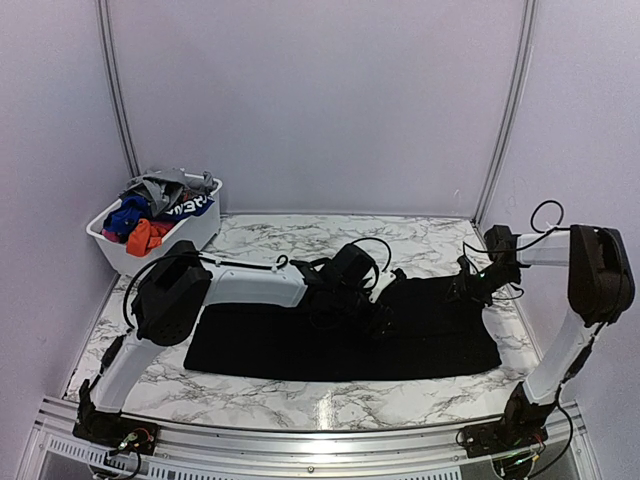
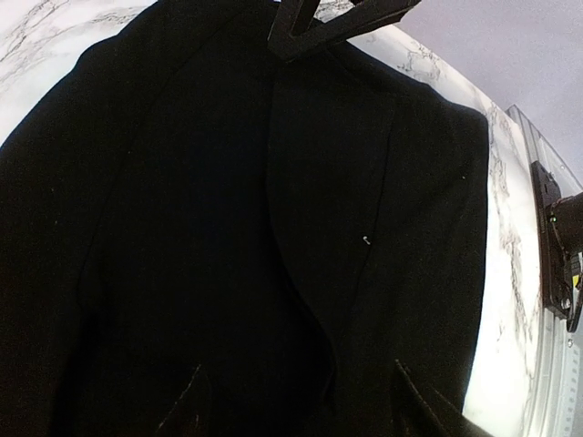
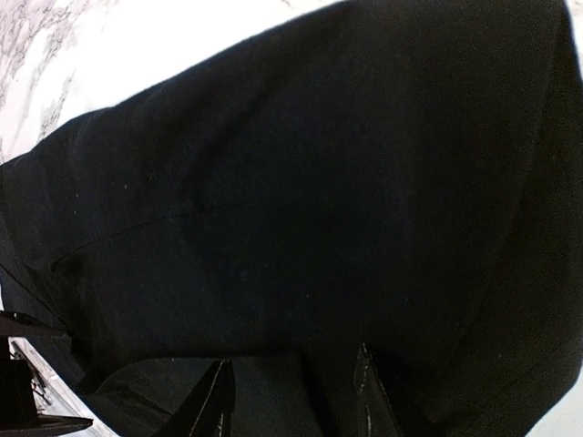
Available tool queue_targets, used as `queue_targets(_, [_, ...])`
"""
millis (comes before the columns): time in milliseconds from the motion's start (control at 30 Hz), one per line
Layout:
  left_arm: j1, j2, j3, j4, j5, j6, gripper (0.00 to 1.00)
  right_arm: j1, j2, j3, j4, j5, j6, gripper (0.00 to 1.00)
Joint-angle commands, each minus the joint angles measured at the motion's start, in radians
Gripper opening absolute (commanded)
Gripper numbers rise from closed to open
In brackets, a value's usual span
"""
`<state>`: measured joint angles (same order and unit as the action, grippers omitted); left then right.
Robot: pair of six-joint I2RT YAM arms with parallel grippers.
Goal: Fold and stack the mixed laundry pile
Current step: Adjust the 1/3-folded T-shirt at the center of the board.
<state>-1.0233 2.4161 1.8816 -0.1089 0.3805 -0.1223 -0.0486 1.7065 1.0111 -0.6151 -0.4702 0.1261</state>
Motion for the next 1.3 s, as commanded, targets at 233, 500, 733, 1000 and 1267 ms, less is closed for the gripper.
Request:
queue_targets(233, [-0.005,0.047,0.027,0.035,0.008,-0.028,0.59,0.031,0.018,0.028,0.016,-0.029,-0.016,0.38])
queue_targets(500, [-0.004,0.052,0.025,0.035,0.01,-0.026,0.55,0.046,0.027,0.01,0.004,-0.021,-0.011,0.31])
queue_targets(733, [-0.004,0.055,0.026,0.037,0.017,-0.029,0.46,0.046,0.022,0.026,-0.024,0.004,-0.02,0.26])
queue_targets(1000, [-0.004,0.058,0.033,0.038,0.019,-0.033,0.32,0.046,0.021,0.01,-0.023,0.02,-0.013,0.22])
queue_targets(1267, [-0.004,0.053,0.039,0.038,0.025,-0.033,0.04,0.046,-0.007,0.034,-0.063,0.002,-0.023,0.0])
